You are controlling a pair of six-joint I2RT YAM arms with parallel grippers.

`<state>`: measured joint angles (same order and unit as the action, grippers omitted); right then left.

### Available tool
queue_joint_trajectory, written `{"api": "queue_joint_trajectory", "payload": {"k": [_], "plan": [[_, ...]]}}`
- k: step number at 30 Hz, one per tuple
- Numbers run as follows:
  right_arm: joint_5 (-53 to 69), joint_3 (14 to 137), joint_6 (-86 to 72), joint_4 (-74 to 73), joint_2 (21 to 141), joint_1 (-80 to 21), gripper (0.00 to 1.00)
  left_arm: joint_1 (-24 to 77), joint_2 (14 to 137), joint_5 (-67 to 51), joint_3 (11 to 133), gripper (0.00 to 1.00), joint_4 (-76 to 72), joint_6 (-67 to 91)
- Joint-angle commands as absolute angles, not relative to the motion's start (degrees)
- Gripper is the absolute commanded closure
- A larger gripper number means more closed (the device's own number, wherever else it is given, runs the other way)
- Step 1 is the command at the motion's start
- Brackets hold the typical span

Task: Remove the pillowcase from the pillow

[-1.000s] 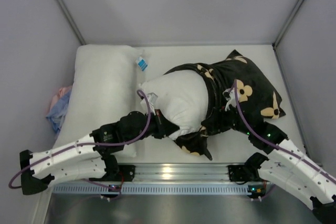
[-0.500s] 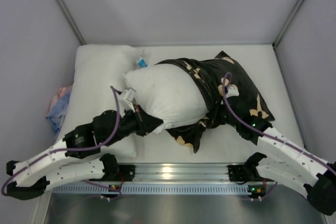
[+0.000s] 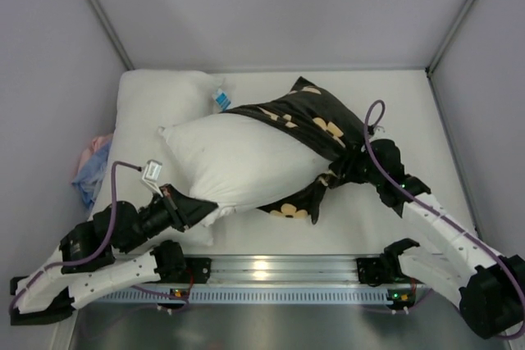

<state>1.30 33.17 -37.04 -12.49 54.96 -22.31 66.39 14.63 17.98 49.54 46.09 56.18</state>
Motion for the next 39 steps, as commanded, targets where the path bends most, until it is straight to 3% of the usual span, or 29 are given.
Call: {"api": "queue_joint_trajectory", "payload": {"k": [1,3,4,10,18,24,35,39], "plan": [[7.74,31.64,-27.44,-12.75,51.34,-19.6,0.38,66.27,13.88,18.82,46.95,1.0,37.28,58.8],[11.85,32.6,-25.85,-15.97,49.05,-22.22,0.08,66.27,16.25,14.88,43.09,1.0,34.47,58.28],[13.17,34.35,-25.06,-17.56,48.17,-23.54,0.01,66.27,17.65,13.37,42.2,1.0,33.24,58.1],[8.63,47.69,-20.66,-23.03,43.33,-35.24,0.01,66.27,26.19,9.32,37.28,1.0,30.5,58.71],[11.95,74.68,-13.37,-21.53,73.18,-35.94,0.01,66.27,14.88,7.74,30.68,1.0,30.23,63.01],[7.29,94.19,-6.24,-24.79,91.65,-38.5,0.01,66.27,7.48,5.19,22.95,1.0,30.32,67.76],[10.73,100.81,-3.61,-25.49,103.53,-46.49,0.01,66.27,6.76,6.77,20.39,1.0,30.41,68.29],[2.32,100.9,-3.42,-25.49,107.83,-50.09,0.02,66.27,9.66,6.59,21.18,1.0,30.32,67.85]]}}
